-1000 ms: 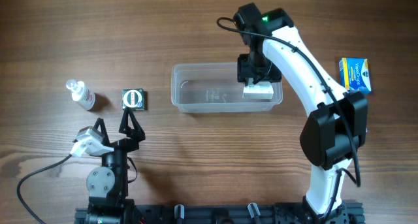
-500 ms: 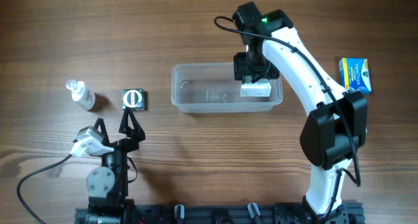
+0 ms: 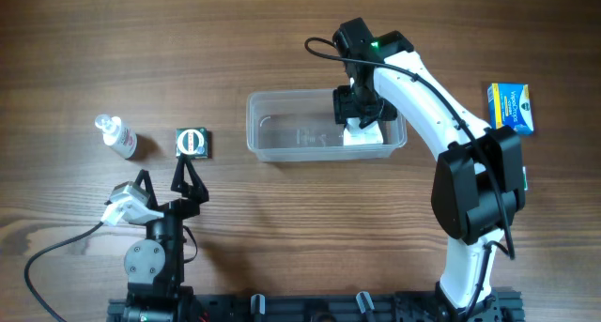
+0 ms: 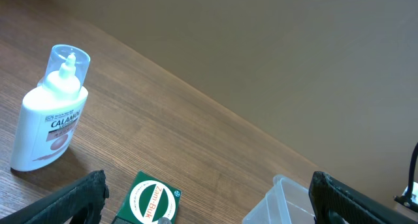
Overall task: Pack container
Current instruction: 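Carry the Hansaplast box left and lower it into the container, then move the right gripper back and grasp the blue VapoDrops box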
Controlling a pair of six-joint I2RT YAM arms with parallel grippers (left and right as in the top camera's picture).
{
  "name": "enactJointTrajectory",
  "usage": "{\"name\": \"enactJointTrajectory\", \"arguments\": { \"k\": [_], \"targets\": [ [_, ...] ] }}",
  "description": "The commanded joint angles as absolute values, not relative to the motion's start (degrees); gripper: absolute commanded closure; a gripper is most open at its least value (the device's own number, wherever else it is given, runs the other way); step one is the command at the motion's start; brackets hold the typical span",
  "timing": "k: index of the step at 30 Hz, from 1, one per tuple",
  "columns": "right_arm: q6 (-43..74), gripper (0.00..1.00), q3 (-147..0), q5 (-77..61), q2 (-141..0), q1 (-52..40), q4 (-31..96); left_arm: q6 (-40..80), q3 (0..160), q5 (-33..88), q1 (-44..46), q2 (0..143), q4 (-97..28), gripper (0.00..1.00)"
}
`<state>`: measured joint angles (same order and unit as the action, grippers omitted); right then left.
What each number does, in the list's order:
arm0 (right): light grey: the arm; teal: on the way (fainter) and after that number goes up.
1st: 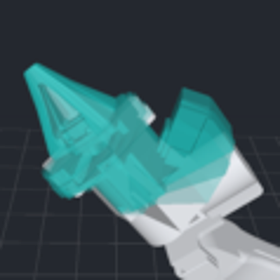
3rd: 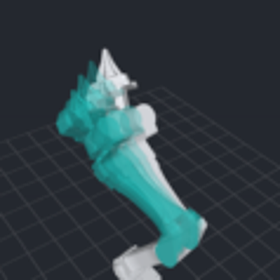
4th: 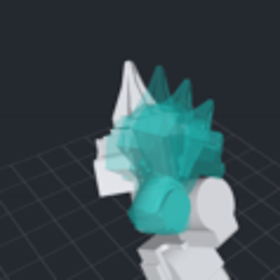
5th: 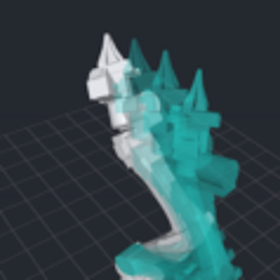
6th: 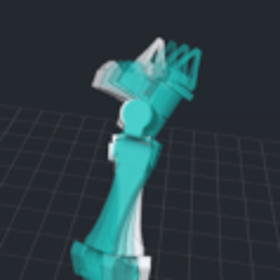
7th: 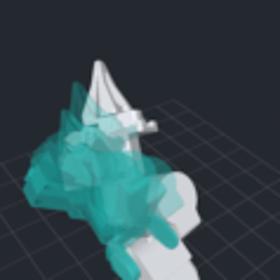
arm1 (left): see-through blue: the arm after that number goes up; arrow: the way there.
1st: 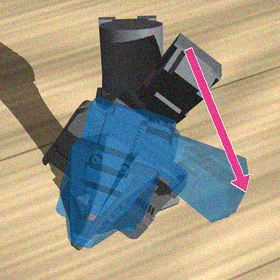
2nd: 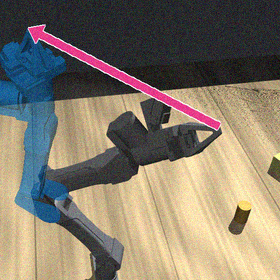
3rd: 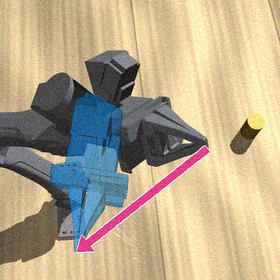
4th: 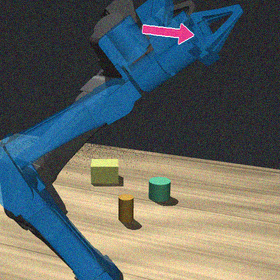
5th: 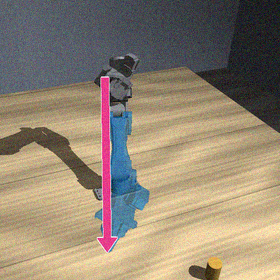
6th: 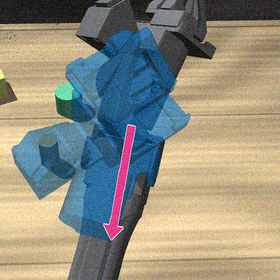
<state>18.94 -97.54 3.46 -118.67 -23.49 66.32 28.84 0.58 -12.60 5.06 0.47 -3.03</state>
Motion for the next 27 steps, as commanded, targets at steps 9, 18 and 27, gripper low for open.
{"name": "enactJointTrajectory", "arguments": {
  "k": [9,18,27],
  "targets": [
    [17.93,0.21,-99.26,2.96,-114.63,-23.51,67.79,28.58,0.32,-12.95,4.60,0.16,-3.03,0.00],
    [11.07,0.01,-104.99,10.35,-98.78,-3.05,72.53,28.58,0.32,-12.95,4.60,0.16,-3.03,0.00],
    [-12.05,0.00,-100.79,7.51,-110.83,21.12,65.87,28.58,0.32,-12.95,4.60,0.16,-3.03,0.00]
  ]
}}
